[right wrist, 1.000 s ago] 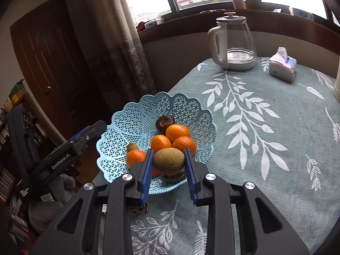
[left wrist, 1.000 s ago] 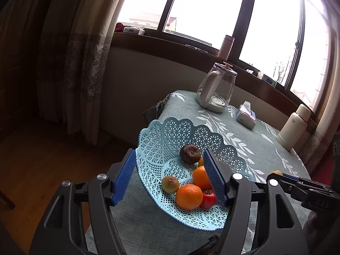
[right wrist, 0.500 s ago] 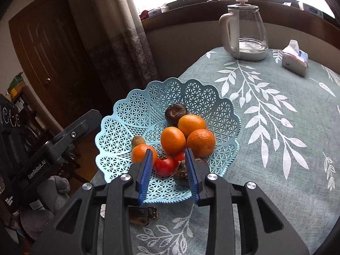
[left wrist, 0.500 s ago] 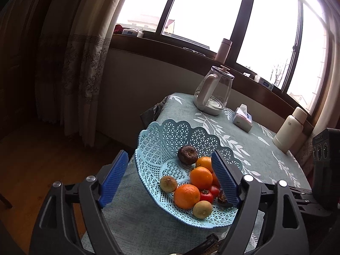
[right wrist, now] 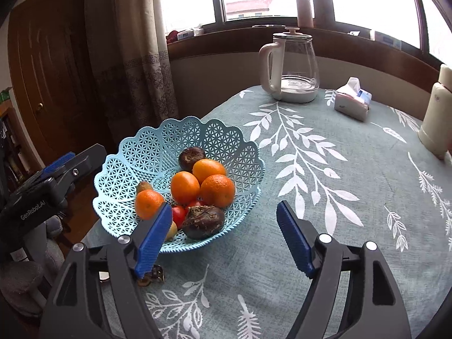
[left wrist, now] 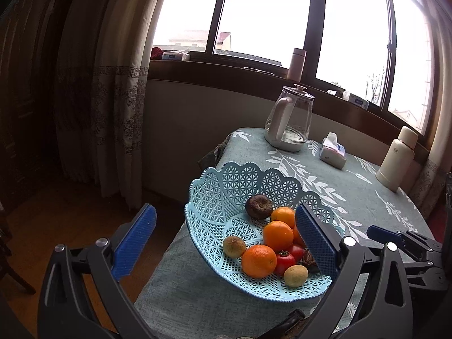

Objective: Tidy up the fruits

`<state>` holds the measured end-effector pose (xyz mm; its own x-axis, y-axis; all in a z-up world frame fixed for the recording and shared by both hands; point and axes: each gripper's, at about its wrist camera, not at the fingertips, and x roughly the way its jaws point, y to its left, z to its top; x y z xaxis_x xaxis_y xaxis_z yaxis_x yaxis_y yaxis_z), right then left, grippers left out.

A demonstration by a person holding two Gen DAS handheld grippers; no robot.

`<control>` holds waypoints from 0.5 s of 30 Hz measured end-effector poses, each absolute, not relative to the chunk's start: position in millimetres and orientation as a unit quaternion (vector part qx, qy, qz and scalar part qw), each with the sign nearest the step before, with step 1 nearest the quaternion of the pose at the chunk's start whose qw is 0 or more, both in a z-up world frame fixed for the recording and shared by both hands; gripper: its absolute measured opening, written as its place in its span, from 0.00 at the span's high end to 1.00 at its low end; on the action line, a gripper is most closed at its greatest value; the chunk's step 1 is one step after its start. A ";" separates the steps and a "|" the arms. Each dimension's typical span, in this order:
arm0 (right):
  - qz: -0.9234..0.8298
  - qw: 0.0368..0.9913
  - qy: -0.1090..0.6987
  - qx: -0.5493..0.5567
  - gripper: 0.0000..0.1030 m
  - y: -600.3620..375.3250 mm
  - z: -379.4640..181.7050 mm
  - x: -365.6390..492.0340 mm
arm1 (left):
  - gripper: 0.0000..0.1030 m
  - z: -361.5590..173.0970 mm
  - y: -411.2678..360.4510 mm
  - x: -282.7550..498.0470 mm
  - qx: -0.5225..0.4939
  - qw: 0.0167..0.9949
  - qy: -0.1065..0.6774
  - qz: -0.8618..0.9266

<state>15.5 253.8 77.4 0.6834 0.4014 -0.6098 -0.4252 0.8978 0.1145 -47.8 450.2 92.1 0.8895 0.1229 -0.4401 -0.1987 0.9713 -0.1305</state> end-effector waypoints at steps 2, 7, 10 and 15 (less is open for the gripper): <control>0.219 0.918 0.330 -0.014 0.19 247.9 75.0 15.3 | 0.03 92.4 444.7 -48.2 -0.067 0.969 0.219 0.089; 0.199 0.925 0.325 -0.013 0.16 237.1 72.5 14.0 | 0.03 94.7 436.7 -51.2 -0.039 0.971 0.215 0.098; 0.191 0.931 0.310 -0.026 0.11 236.3 73.5 8.5 | 0.03 95.5 436.8 -52.4 -0.039 0.971 0.214 0.102; 0.186 0.939 0.279 -0.069 0.07 246.1 76.6 -4.0 | 0.03 96.7 437.4 -55.5 -0.037 0.970 0.212 0.110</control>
